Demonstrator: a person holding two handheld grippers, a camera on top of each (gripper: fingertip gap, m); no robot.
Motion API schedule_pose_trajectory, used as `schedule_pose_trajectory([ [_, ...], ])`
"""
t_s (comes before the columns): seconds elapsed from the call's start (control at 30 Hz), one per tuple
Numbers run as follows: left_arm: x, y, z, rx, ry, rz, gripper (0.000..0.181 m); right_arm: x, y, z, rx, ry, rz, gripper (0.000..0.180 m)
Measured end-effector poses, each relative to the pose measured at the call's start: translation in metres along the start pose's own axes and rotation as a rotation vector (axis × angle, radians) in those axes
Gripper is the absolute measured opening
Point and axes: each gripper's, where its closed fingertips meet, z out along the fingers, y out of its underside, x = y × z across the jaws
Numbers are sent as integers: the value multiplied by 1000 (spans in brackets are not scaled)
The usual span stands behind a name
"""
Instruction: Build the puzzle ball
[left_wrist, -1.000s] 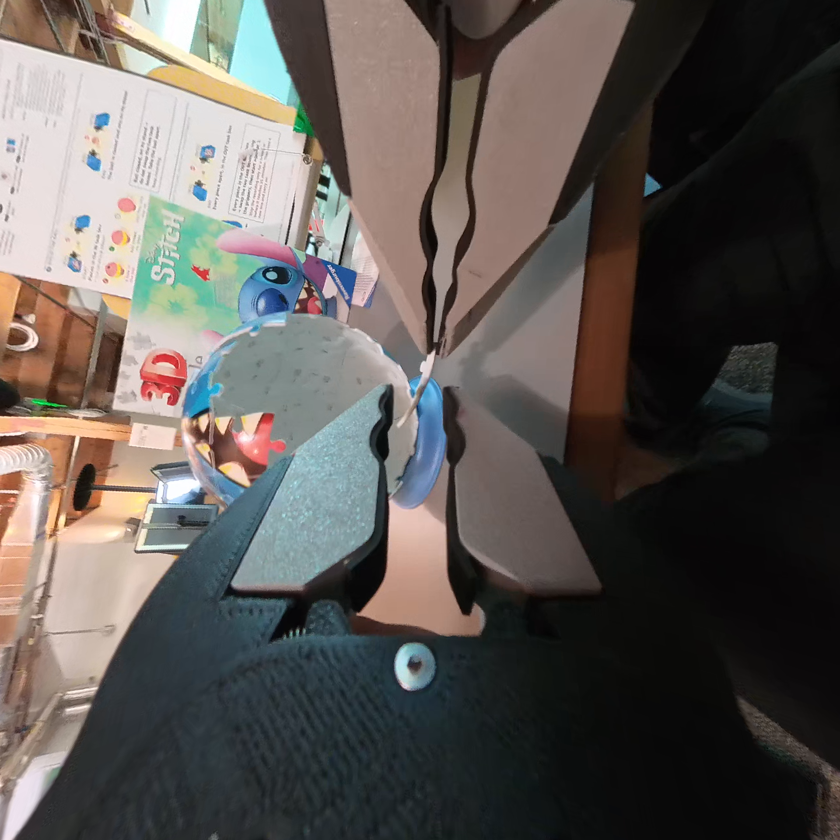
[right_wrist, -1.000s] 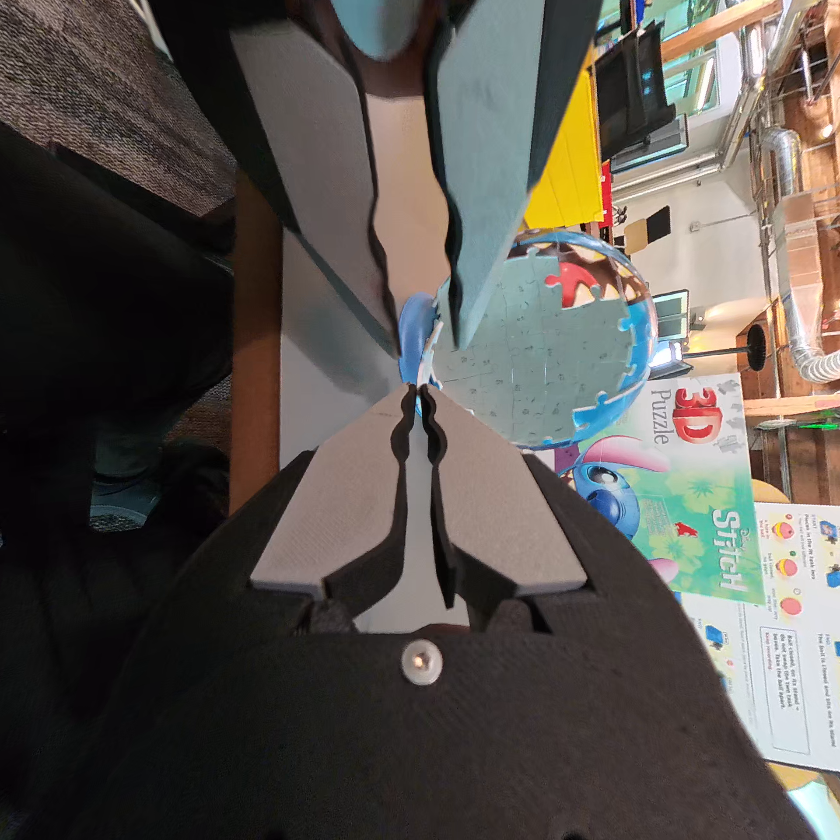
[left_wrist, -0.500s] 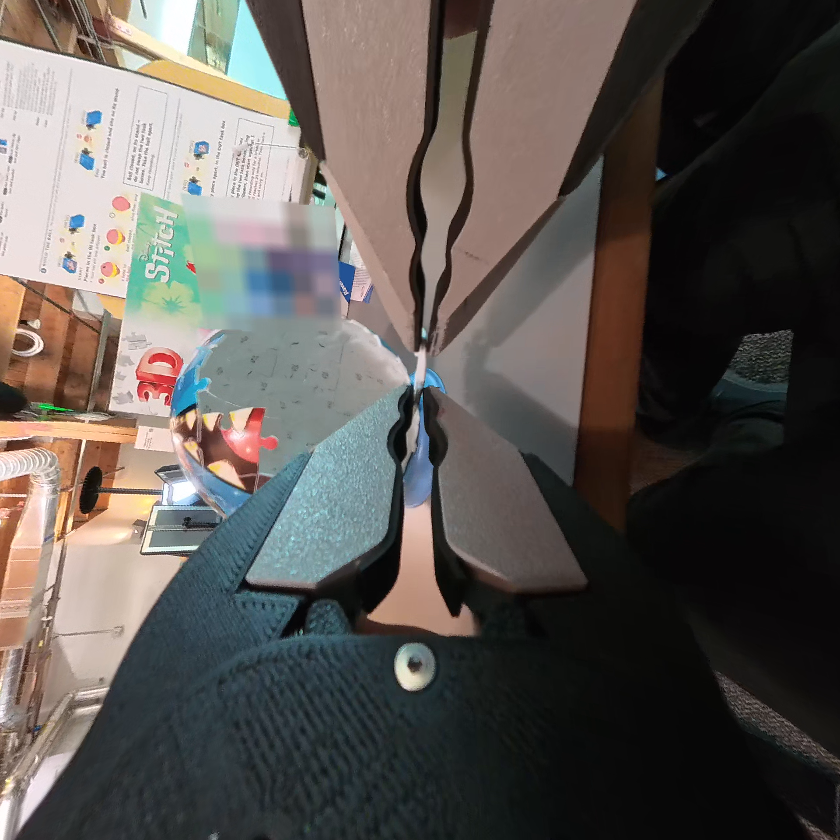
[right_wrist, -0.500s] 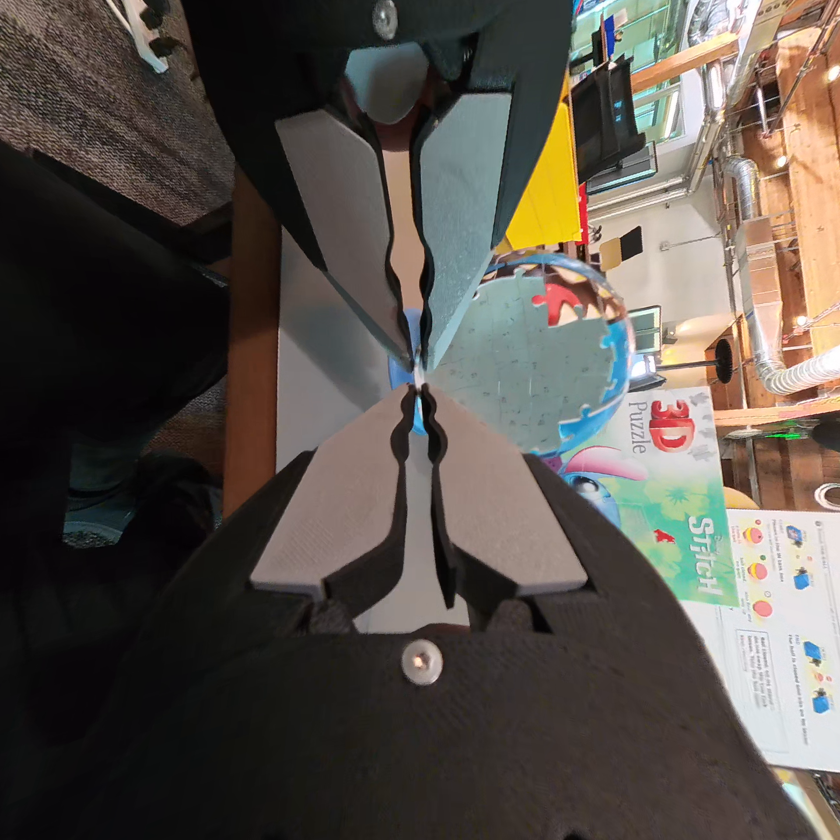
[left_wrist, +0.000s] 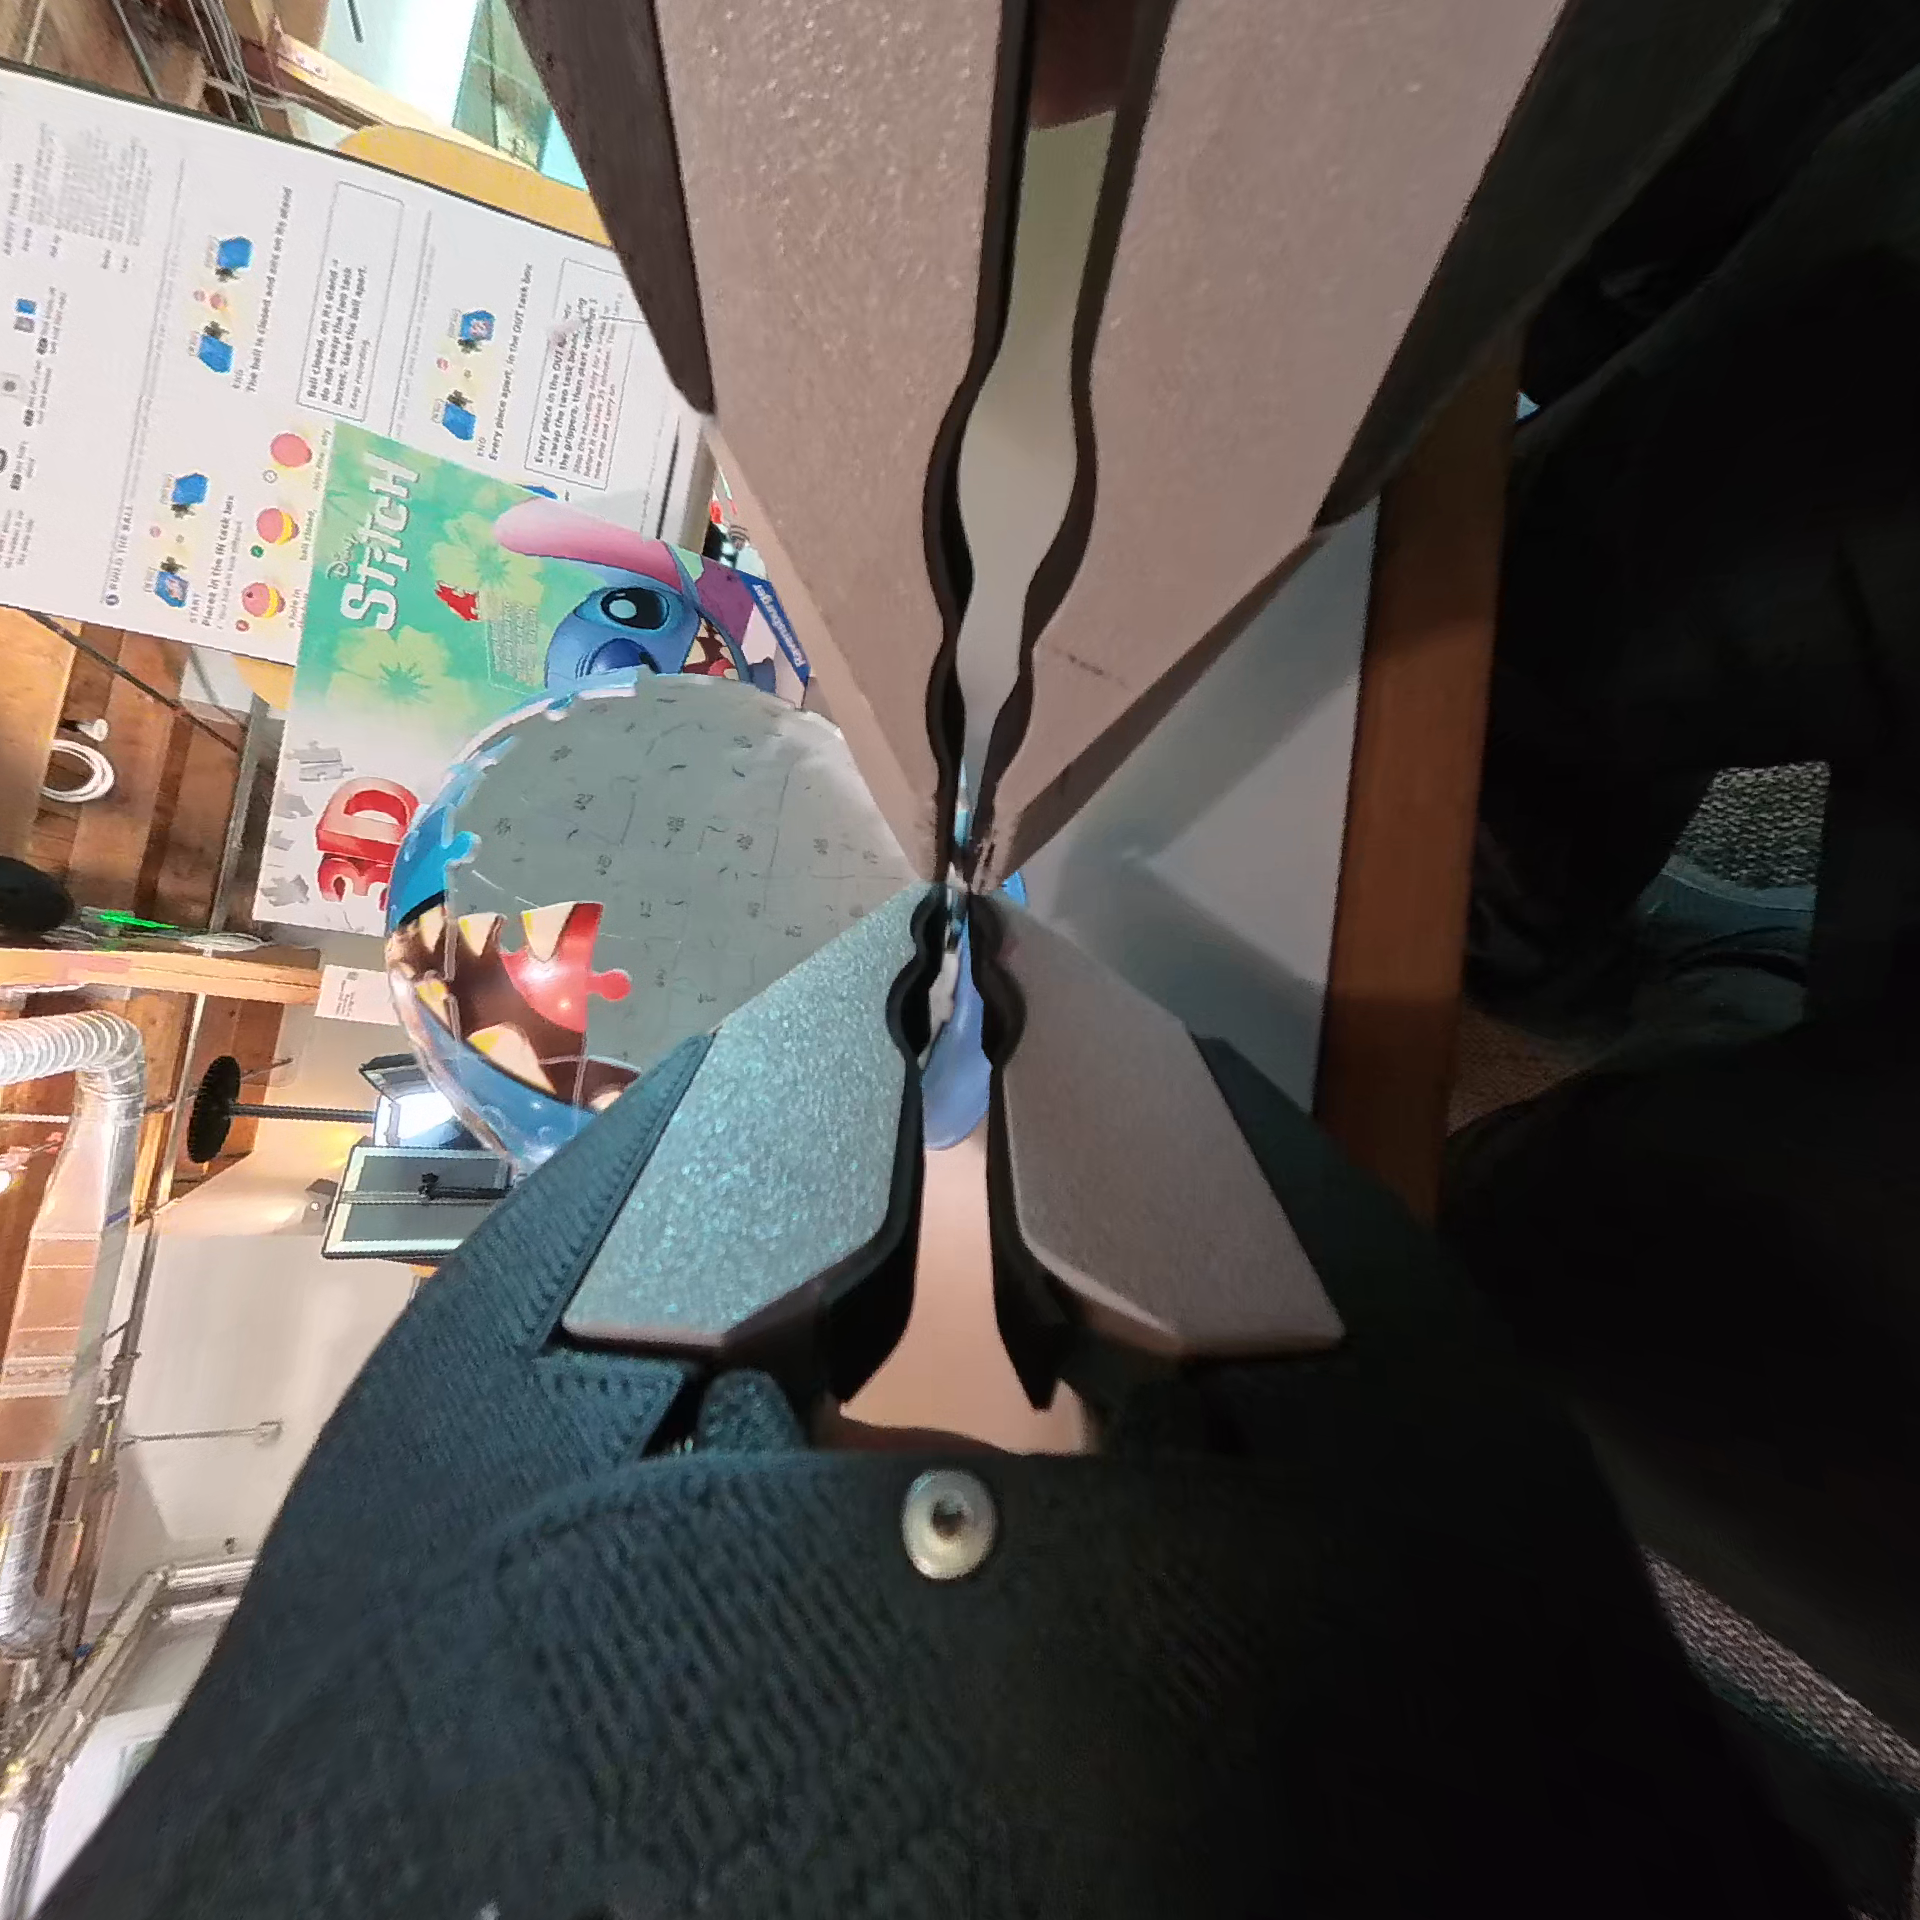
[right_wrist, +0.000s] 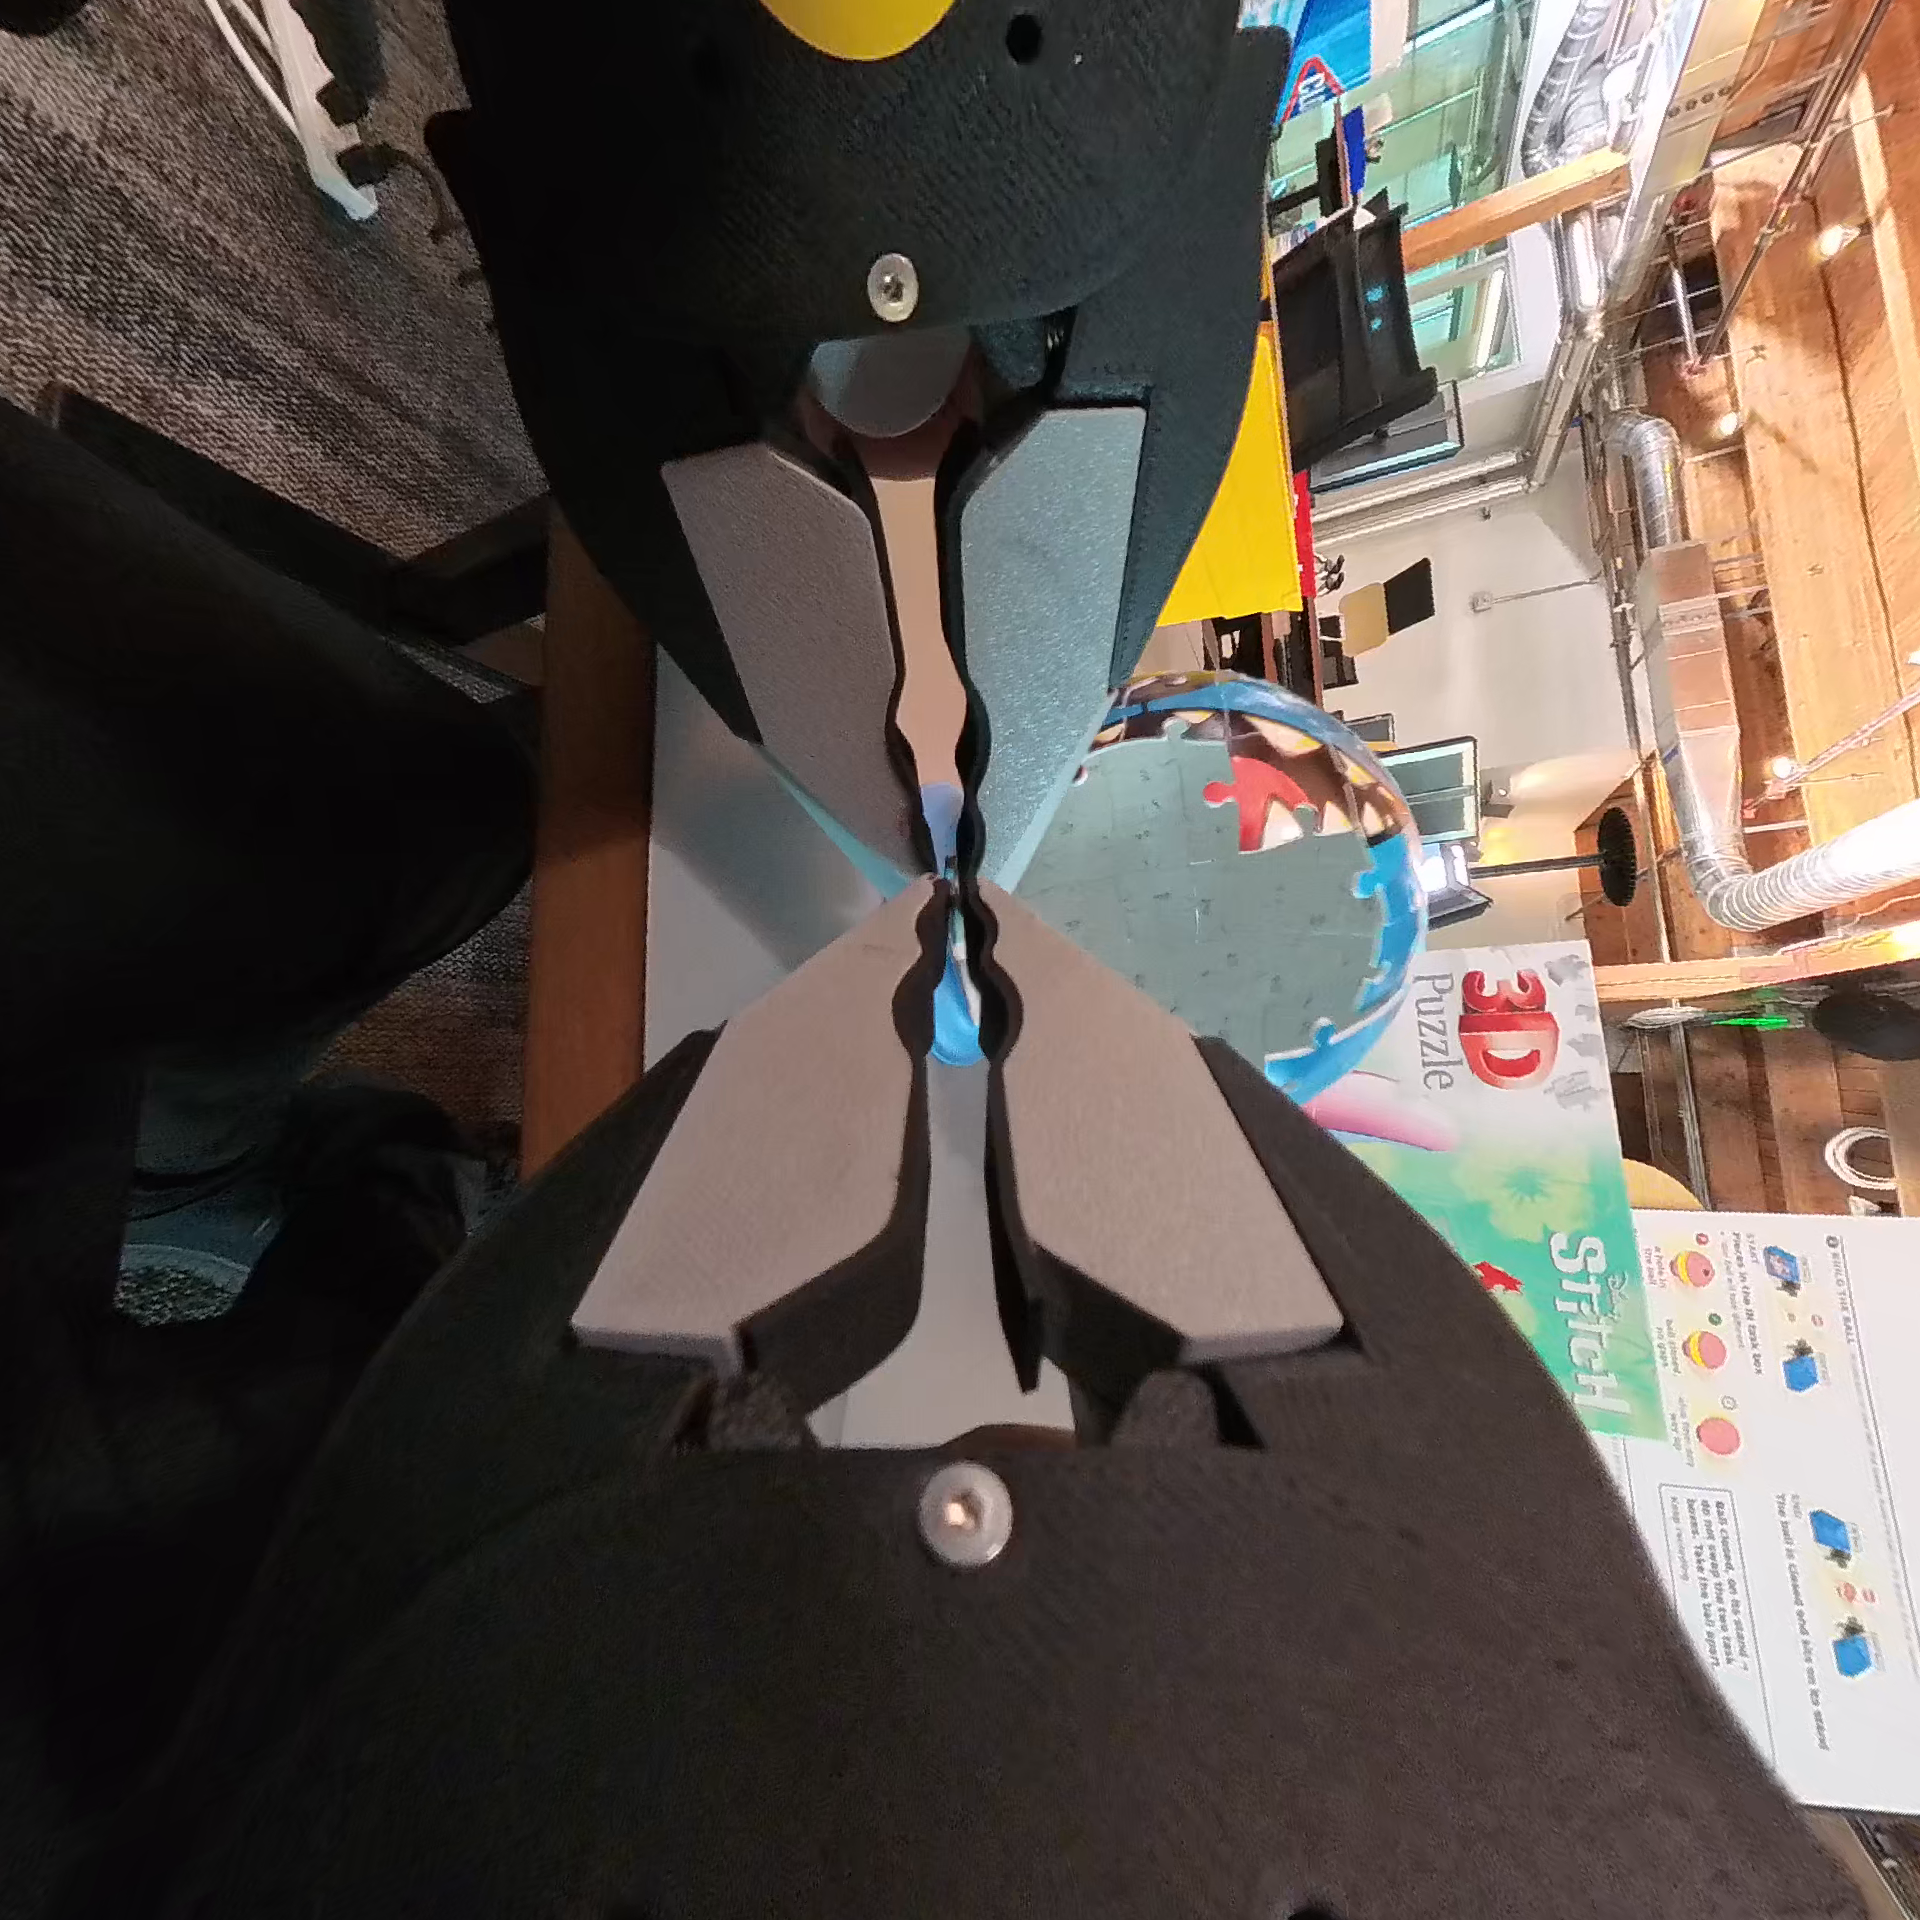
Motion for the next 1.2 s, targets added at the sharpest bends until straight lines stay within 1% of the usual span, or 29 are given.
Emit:
schedule_pose_trajectory([
  [0.2, 2, 2, -1, -4, -4, 59, 0, 0, 2, -3, 5, 0, -2, 0],
  [0.33, 3, 10, -1, -36, -12, 113, 0, -4, 4, -6, 7, -27, 5, 0],
  [0.43, 2, 8, -3, -16, -9, 122, 0, -3, 11, -6, -7, -22, 8, 0],
  [0.53, -1, 8, -3, -13, -21, 148, 0, -2, 15, -5, -15, -22, 9, 4],
  [0.7, 1, 8, -5, -1, -7, 220, 0, 0, 15, 0, -19, 2, -44, 5],
  [0.8, 1, 7, -5, 6, 0, 217, 0, -2, 12, 5, -15, 3, -68, 0],
  [0.97, 0, 13, -4, 6, 3, 177, 0, -2, 11, 12, -21, -9, -70, 0],
  [1.03, -3, 16, -3, -4, -14, 160, 2, -2, 12, 14, -29, -13, -76, 0],
  [1.07, -4, 20, -3, -20, -18, 155, 6, -2, 12, 16, -35, -11, -78, 0],
  [1.13, -5, 29, -4, -46, -27, 133, 18, 1, 15, 19, -56, 5, -83, 0],
  [1.2, -4, 34, -8, -50, -32, 107, 24, 3, 19, 23, -80, 10, -86, 0],
])
